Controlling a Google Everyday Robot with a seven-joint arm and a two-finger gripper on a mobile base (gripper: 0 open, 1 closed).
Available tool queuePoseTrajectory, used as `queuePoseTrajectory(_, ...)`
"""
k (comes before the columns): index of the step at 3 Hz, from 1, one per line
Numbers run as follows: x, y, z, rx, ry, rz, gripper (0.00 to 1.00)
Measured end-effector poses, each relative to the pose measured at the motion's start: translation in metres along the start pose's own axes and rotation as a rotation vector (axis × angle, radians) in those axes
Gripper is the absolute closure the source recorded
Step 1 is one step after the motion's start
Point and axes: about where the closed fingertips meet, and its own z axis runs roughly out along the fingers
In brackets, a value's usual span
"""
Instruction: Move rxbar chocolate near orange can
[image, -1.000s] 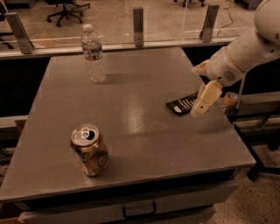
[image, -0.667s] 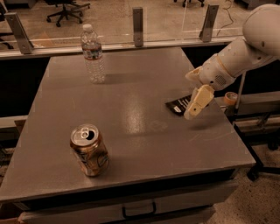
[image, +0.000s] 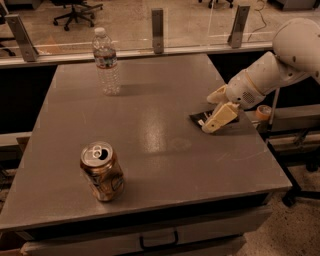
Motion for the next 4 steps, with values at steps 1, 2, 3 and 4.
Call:
queuePoseTrajectory(1, -0.003, 0.0, -0.004, 0.0, 0.0, 0.0, 0.64)
queuePoseTrajectory(2, -0.006, 0.0, -0.009, 0.0, 0.0, 0.0, 0.88)
queuePoseTrajectory(3, -0.007, 0.001, -0.009, 0.0, -0.001, -0.001, 1.0)
queuePoseTrajectory(4, -0.05, 0.028, -0.036, 0.033, -0.027, -0.126, 1.0)
